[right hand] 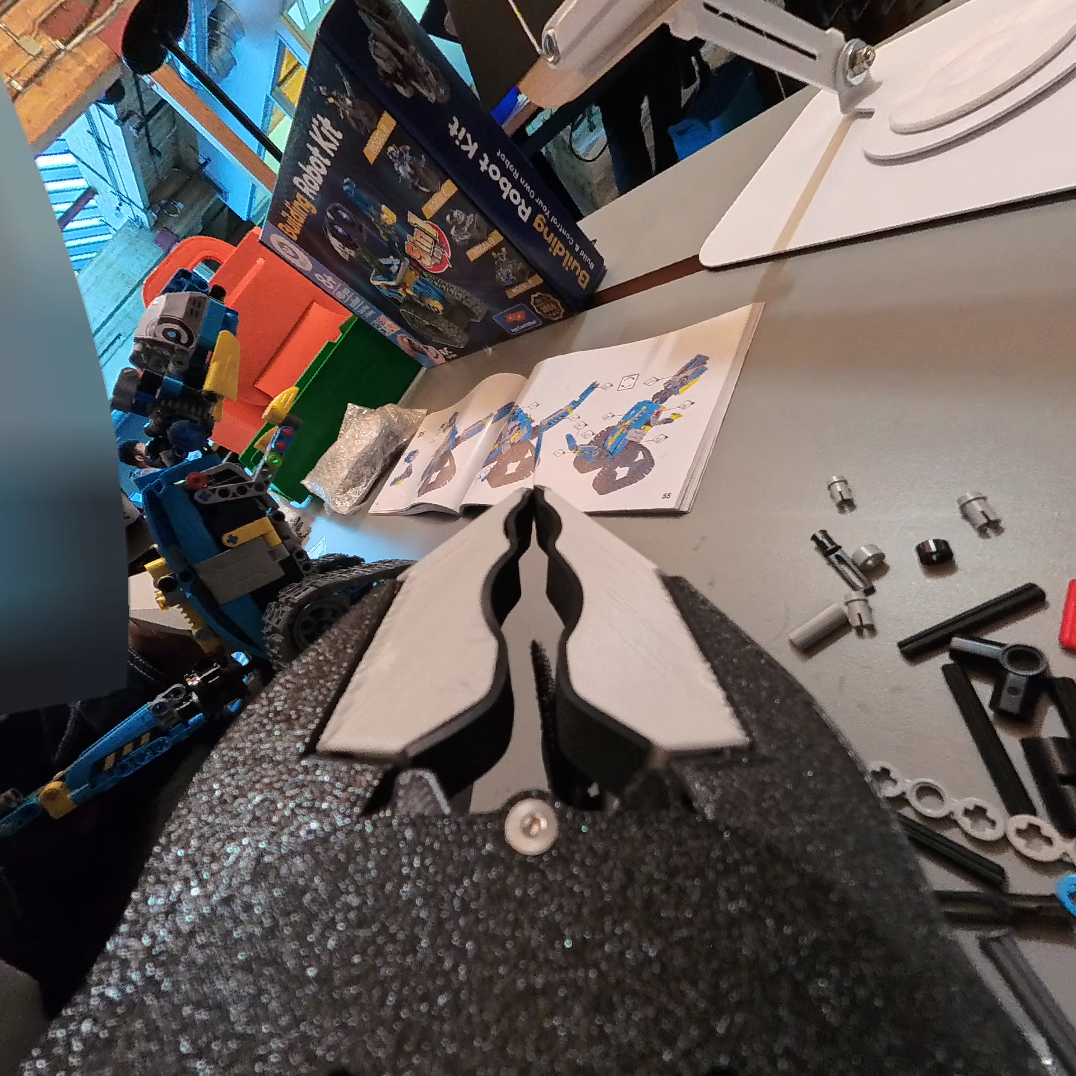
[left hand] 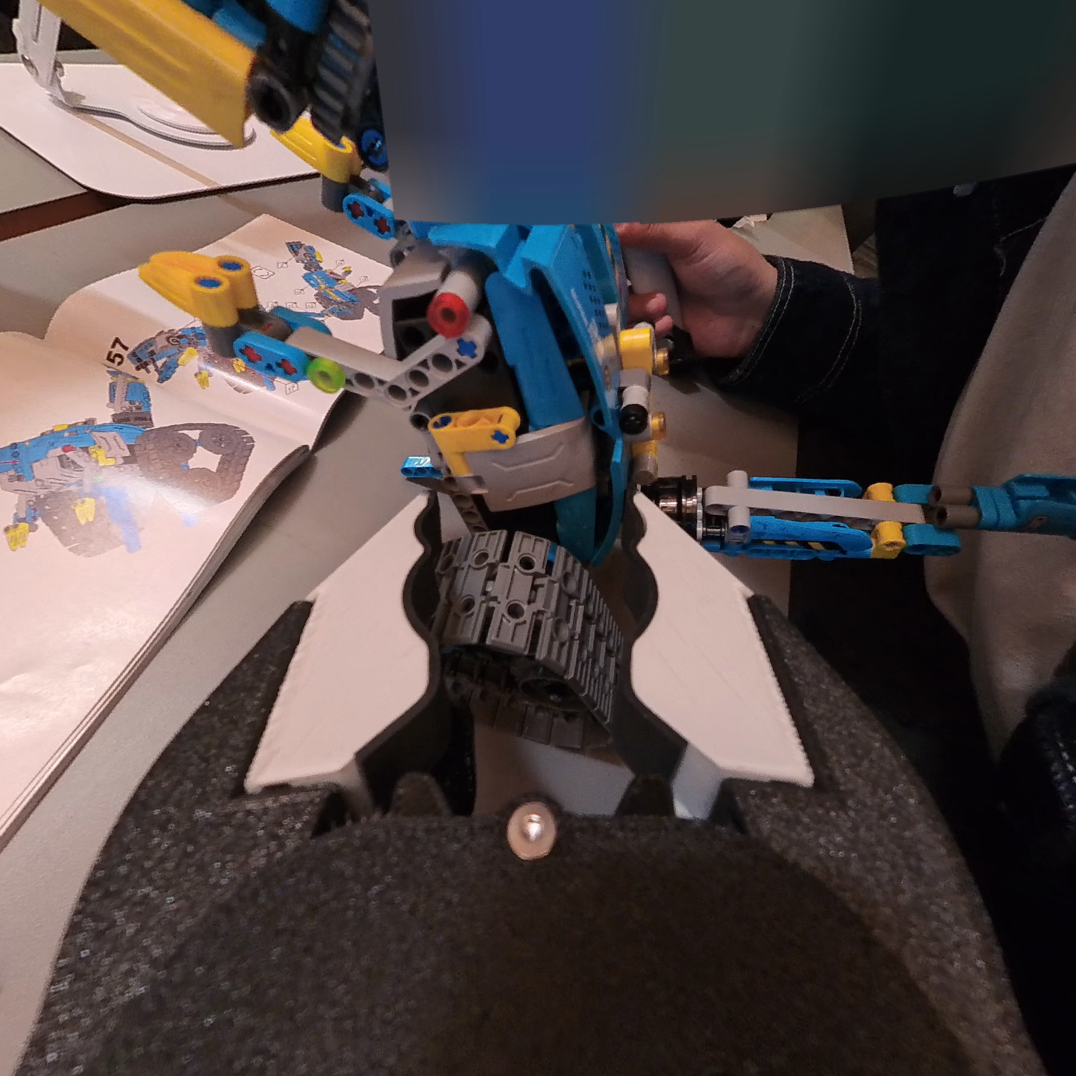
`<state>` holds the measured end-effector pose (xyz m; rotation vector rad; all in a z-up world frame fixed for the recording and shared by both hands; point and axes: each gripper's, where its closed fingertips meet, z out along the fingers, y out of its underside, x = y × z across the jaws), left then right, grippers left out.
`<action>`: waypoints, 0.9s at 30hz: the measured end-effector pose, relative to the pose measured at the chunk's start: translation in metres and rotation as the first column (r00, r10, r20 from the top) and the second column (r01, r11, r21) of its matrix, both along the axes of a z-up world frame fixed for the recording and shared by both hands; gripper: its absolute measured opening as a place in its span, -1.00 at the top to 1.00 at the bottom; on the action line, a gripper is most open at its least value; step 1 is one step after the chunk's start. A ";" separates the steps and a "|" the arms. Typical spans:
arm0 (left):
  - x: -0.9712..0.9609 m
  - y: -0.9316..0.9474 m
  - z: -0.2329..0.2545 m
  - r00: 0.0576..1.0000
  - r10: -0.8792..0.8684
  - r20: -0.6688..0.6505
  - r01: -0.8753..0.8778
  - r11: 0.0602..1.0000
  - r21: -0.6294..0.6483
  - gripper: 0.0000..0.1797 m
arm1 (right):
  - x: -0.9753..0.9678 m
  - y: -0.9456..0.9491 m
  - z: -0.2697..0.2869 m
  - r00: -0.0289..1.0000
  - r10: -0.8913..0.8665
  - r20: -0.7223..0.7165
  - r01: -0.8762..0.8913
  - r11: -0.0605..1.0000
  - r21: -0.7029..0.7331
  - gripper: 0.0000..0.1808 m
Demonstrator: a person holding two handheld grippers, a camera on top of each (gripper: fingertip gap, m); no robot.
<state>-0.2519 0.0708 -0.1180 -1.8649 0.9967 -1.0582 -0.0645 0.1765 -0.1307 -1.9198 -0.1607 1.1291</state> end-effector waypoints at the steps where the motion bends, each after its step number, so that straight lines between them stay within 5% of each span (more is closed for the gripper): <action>1: 0.000 0.000 0.000 1.000 0.000 0.000 0.000 1.000 -0.001 0.32 | 0.000 0.000 0.000 1.000 0.002 -0.003 -0.002 1.000 -0.003 1.00; 9: -0.003 0.000 -0.001 1.000 0.002 -0.028 -0.002 1.000 0.017 0.32 | -0.011 -0.007 0.013 0.988 0.054 -0.147 -0.059 0.998 -0.030 1.00; 16: -0.023 0.015 -0.003 0.995 0.088 -0.056 -0.084 0.994 0.071 0.17 | -0.075 -0.069 0.066 0.841 0.435 -0.322 -0.416 0.900 0.130 1.00; 21: -0.038 0.024 -0.001 0.984 0.165 -0.072 -0.157 0.981 0.113 0.21 | -0.116 -0.123 0.084 0.737 0.624 -0.259 -0.555 0.778 0.296 1.00; 27: -0.061 0.029 0.013 0.911 0.411 -0.026 -0.401 0.899 0.174 0.30 | -0.135 -0.131 0.075 0.831 0.554 0.047 -0.511 0.728 0.458 1.00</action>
